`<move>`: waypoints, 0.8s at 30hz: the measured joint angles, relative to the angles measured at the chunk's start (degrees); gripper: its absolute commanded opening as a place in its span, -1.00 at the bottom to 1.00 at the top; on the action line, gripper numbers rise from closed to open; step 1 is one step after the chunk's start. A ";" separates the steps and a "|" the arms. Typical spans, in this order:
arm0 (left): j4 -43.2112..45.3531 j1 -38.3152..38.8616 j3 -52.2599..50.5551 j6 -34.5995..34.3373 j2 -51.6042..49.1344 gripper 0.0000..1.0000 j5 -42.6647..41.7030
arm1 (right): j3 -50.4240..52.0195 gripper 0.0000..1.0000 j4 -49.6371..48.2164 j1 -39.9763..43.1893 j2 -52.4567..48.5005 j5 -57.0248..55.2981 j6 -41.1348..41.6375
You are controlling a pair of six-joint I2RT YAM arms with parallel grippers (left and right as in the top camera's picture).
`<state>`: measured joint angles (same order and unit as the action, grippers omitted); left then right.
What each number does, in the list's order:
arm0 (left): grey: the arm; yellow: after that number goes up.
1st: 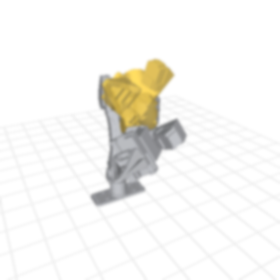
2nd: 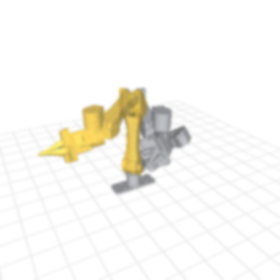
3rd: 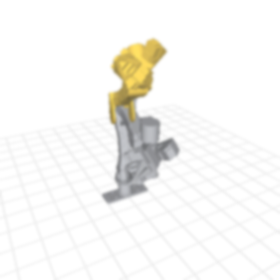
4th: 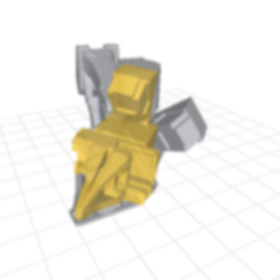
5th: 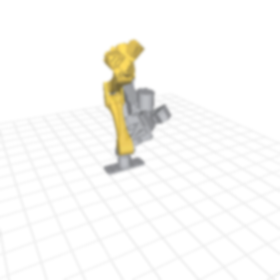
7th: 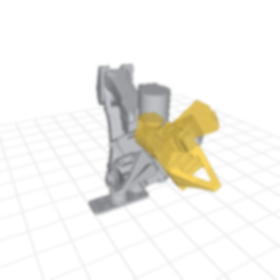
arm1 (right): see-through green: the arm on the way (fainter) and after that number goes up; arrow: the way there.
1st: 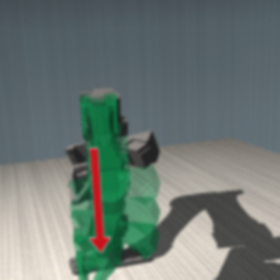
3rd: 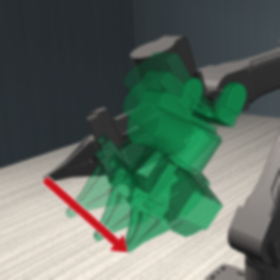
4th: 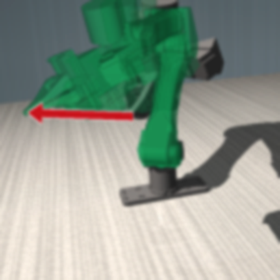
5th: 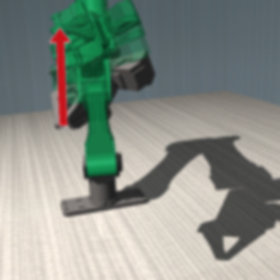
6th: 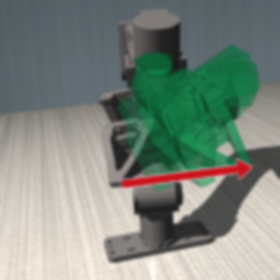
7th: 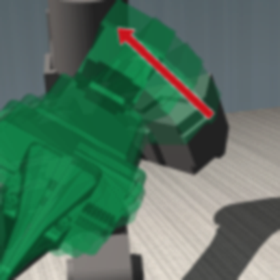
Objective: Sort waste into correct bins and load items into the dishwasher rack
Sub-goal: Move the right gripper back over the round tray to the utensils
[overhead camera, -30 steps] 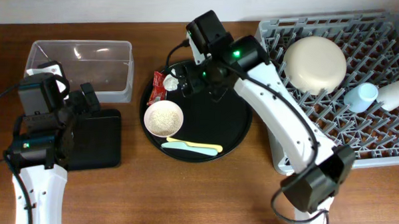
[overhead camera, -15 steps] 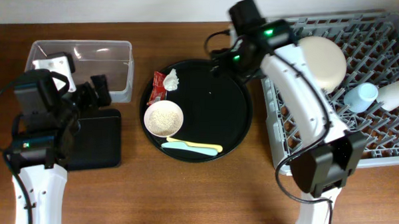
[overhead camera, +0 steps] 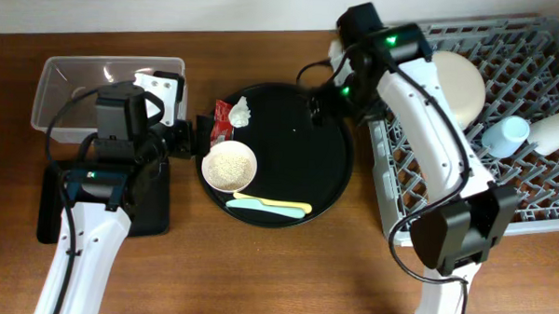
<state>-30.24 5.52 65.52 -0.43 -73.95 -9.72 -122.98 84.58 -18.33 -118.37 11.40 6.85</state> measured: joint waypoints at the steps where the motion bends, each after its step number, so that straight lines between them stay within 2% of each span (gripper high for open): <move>1: -0.02 -0.26 0.00 -0.02 0.00 0.99 0.57 | 0.00 0.59 1.84 -1.11 0.00 0.33 -2.69; 2: 0.02 -0.68 0.00 -0.28 0.00 0.99 1.18 | 0.20 0.57 2.99 -2.19 0.00 0.52 -4.09; 3: 0.04 -1.51 0.00 -0.96 0.00 0.99 1.70 | 0.52 0.40 4.22 -3.74 0.00 0.59 -5.90; 7: 0.44 -8.44 0.04 -4.13 0.39 0.99 4.04 | 5.49 0.19 4.61 -10.54 0.00 0.79 -12.31; 8: 0.55 -9.88 0.04 -4.44 0.66 0.99 4.15 | 7.23 -0.10 3.78 -12.00 0.00 0.81 -13.66; 9: 0.61 -11.23 0.07 -4.68 0.94 0.99 4.39 | 9.07 -0.24 2.93 -13.22 0.02 0.85 -14.91; 12: 0.68 -14.67 0.11 -5.25 1.81 0.99 4.83 | 16.22 -0.21 -1.60 -16.52 0.00 1.07 -19.96; 14: 0.70 -15.85 0.20 -5.25 1.86 0.99 4.92 | 20.61 -0.04 -5.68 -17.64 0.00 1.18 -22.14; 15: 0.68 -16.26 0.20 -5.27 1.86 0.99 5.07 | 23.04 0.15 -7.91 -17.99 0.00 1.18 -23.50; 16: 0.61 -16.48 0.20 -5.25 1.86 0.99 5.09 | 25.03 0.22 -9.27 -18.12 -0.11 1.16 -24.61; 22: 0.57 -16.55 0.24 -5.25 1.86 0.99 5.27 | 33.94 0.21 -19.23 -18.16 -0.13 1.16 -32.02; 24: 0.57 -16.55 0.24 -5.27 1.86 0.99 5.27 | 35.78 0.08 -22.99 -18.16 -0.13 1.14 -33.90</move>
<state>-29.67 -11.03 65.76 -5.69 -72.10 -4.45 -87.20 61.58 -36.49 -118.50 12.53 -27.05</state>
